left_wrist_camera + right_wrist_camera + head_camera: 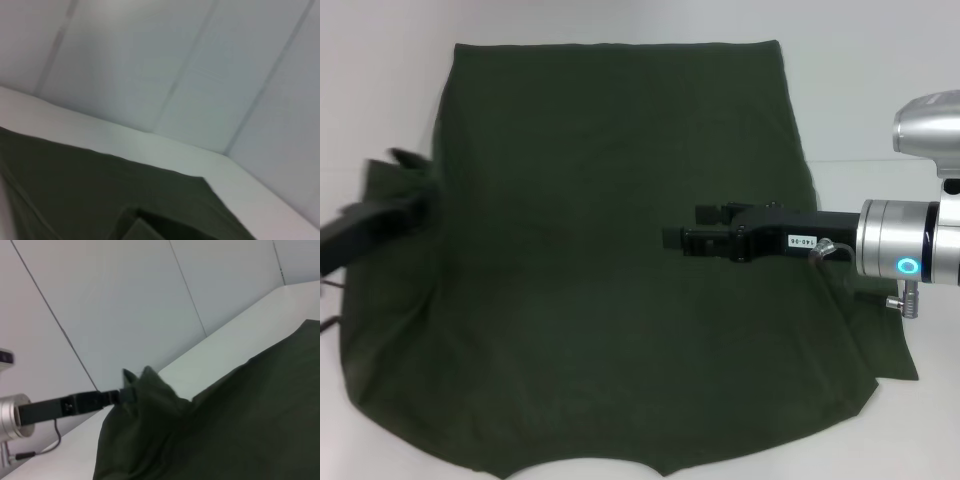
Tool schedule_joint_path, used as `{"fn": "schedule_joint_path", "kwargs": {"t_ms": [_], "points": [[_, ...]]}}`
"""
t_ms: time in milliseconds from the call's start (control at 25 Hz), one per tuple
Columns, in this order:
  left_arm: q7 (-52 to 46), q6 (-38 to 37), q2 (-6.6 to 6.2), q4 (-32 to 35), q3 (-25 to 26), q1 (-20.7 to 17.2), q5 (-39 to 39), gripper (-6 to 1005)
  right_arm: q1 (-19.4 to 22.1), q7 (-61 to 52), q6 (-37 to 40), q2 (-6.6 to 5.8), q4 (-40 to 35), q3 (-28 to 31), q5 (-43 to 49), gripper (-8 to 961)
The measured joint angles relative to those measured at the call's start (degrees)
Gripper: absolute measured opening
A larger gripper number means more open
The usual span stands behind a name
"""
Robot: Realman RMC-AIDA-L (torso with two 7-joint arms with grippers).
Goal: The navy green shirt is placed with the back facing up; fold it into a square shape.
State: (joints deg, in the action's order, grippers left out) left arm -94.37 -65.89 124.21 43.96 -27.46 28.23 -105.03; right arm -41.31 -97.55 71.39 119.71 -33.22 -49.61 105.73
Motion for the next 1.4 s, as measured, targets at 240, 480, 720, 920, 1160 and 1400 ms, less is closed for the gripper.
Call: {"fn": "schedule_joint_path", "kwargs": {"t_ms": [240,480,720,920,1160,1400], "points": [[0.7,-1.1,-0.1,-6.6,-3.5,2.0,1.5,46,0.1,0.0,0.1,-0.02,0.5,0.4,0.0,852],[0.7,-1.4,-0.07,-7.3,-5.4,1.8,2.3,135,0.5,-0.2,0.3,-0.21,0.1,0.6,-0.7,852],[2.0,-1.5,-0.26,-6.9,-5.1,0.3,5.2,257,0.5,-0.1,0.6,-0.45,0.1,0.6,-1.5,851],[2.3,-1.5,-0.25,-6.8,-5.1,-0.2,6.4,526,0.7,-0.5,0.7,-0.73,0.0,0.6,-2.1,851],[5.1,-1.6,-0.42,-6.6,-5.7,-0.6,6.0,825,1.3,-0.5,0.5,-0.9,0.1,0.8,-2.3,851],[12.8,-2.1,-0.8,-5.0,-7.9,-3.1,3.6,894,1.4,-0.7,0.6,-1.13,0.2,1.5,-2.3,850]]}}
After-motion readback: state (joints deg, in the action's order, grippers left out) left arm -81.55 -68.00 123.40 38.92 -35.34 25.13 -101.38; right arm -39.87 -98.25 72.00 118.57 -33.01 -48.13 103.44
